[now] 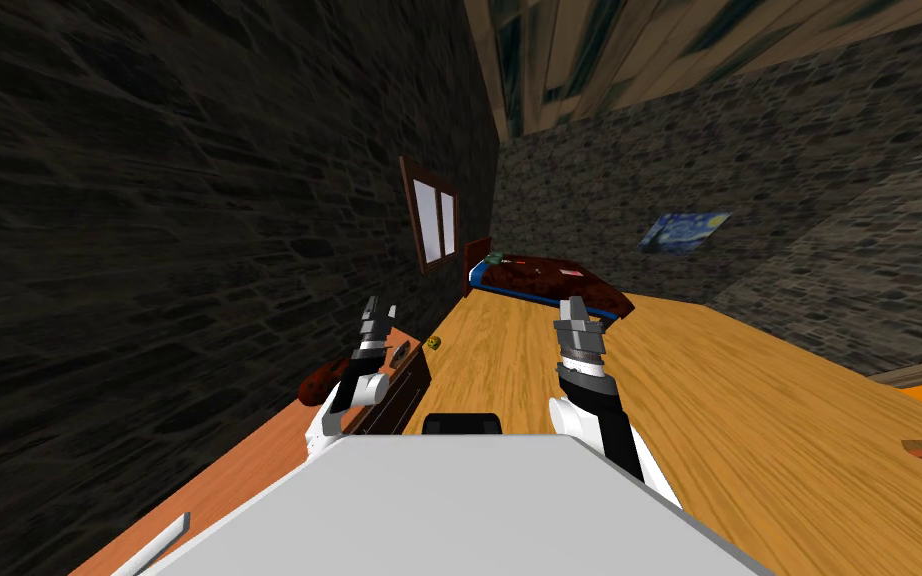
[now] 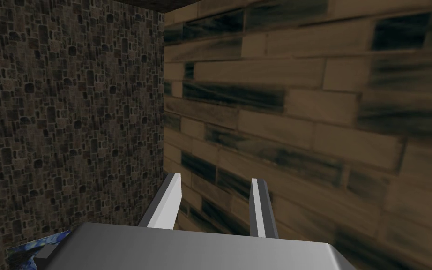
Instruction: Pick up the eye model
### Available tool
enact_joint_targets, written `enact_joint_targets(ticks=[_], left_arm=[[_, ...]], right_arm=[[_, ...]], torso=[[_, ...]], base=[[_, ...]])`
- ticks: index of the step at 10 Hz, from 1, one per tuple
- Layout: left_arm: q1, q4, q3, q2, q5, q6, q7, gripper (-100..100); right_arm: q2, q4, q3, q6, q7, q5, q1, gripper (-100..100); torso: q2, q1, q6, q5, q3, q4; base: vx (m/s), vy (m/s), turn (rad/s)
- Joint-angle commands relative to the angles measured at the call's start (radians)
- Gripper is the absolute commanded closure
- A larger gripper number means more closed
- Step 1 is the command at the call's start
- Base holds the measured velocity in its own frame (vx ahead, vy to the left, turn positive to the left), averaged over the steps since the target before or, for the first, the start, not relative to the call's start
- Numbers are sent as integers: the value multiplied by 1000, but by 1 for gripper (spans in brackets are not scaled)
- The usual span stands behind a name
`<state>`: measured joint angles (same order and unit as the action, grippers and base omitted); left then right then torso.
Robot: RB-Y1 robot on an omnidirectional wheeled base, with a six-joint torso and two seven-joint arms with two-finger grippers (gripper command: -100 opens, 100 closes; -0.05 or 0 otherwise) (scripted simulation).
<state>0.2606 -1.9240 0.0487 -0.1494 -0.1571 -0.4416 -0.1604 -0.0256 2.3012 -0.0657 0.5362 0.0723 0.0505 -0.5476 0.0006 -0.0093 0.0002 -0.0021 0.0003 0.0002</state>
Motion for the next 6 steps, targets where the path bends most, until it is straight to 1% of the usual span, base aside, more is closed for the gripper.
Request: enact_joint_targets(ticks=[1, 2, 3, 4, 5, 6], left_arm=[[-32, 50, 7, -1, -33, 35, -19, -100], [-58, 78, 14, -2, -53, 53, -30, -100], [-58, 95, 14, -2, -53, 53, -30, -100], [-85, 129, 21, -3, -74, 73, -41, -100], [-85, 139, 21, -3, -74, 73, -41, -100], [-111, 174, 28, -4, -94, 93, -50, -100]], right_arm=[[0, 0, 0, 0, 0, 0, 0, 0], [0, 0, 0, 0, 0, 0, 0, 0], [0, 0, 0, 0, 0, 0, 0, 0], [0, 0, 0, 0, 0, 0, 0, 0], [0, 0, 0, 0, 0, 0, 0, 0], [0, 0, 0, 0, 0, 0, 0, 0]], torso=[[0, 0, 0, 0, 0, 0], [1, 0, 0, 0, 1, 0], [2, 0, 0, 0, 1, 0], [1, 2, 0, 0, 1, 0], [-1, 3, 0, 0, 0, 0], [-1, 5, 0, 1, -1, 0]], base=[[-43, -144, 69], [-51, -139, 73], [-24, -107, 17], [-2, -96, 45], [3, -61, 22], [4, -61, 41]])
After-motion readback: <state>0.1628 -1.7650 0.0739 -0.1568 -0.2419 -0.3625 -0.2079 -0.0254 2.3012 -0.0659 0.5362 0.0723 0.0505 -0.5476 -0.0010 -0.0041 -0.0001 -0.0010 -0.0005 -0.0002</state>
